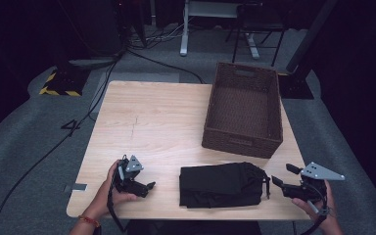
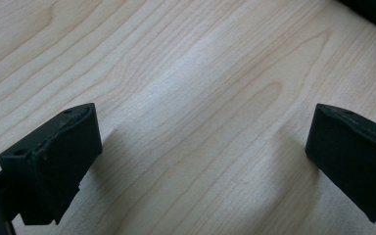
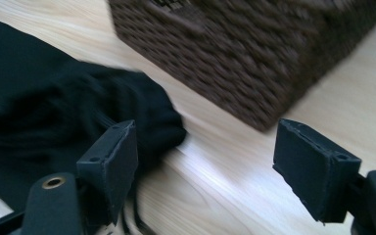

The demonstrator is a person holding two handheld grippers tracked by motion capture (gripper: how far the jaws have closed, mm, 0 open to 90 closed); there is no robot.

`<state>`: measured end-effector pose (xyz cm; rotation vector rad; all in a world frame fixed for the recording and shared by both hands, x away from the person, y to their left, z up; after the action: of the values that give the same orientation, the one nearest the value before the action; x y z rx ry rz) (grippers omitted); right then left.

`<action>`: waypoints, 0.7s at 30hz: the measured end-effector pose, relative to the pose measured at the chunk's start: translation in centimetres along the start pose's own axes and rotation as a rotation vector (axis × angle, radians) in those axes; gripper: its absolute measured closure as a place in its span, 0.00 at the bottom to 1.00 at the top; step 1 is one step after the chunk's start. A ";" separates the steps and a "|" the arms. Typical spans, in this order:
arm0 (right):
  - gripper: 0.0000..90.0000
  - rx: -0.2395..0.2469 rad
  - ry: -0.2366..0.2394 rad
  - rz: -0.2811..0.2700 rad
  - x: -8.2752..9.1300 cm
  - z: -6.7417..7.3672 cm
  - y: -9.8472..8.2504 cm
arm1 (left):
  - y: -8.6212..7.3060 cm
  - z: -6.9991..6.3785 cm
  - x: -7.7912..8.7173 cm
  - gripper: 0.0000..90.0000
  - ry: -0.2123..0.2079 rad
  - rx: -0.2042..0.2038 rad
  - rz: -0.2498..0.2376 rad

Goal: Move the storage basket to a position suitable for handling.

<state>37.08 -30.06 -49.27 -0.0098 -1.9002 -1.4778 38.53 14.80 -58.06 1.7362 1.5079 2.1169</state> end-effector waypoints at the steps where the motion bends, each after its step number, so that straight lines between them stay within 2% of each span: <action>1: 0.27 0.003 0.008 -0.006 0.1 0.4 0.3 | 0.0 0.0 0.0 0.00 -0.002 -0.001 0.000; 5: 0.25 0.010 0.057 -0.043 0.6 2.5 2.0 | 0.0 -0.3 -0.1 0.00 -0.003 -0.004 0.000; 10: 0.21 0.008 0.093 -0.029 -0.2 4.7 2.2 | 0.2 -0.7 -0.2 0.00 -0.009 -0.013 0.000; 14: 0.18 0.006 0.101 0.006 -1.9 5.9 1.4 | 0.2 -0.9 -0.3 0.00 -0.010 -0.017 0.001; 18: 0.16 0.007 0.115 0.086 -4.4 6.8 -0.5 | 0.3 -0.9 -0.3 0.00 -0.011 -0.016 0.003; 19: 0.14 -0.002 0.129 0.101 -5.0 6.9 -0.9 | 0.3 -0.9 -0.3 0.00 -0.013 -0.016 0.003; 21: 0.06 -0.010 0.118 0.119 -5.6 6.7 -1.4 | 0.3 -0.8 -0.3 0.00 -0.009 -0.014 0.005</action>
<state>37.14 -22.64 -54.03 -0.0385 -1.7677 -1.3777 38.18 13.90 -58.04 1.7443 1.4851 2.1141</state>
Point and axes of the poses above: each handheld gripper's, and its own axes: x roughly backward along the jaws, y roughly out of its top, z roughly to its left, the point moved 10 cm from there along -x, roughly forward along the jaws, and after that the axes turned 5 degrees about -y, right-handed, at the moved point
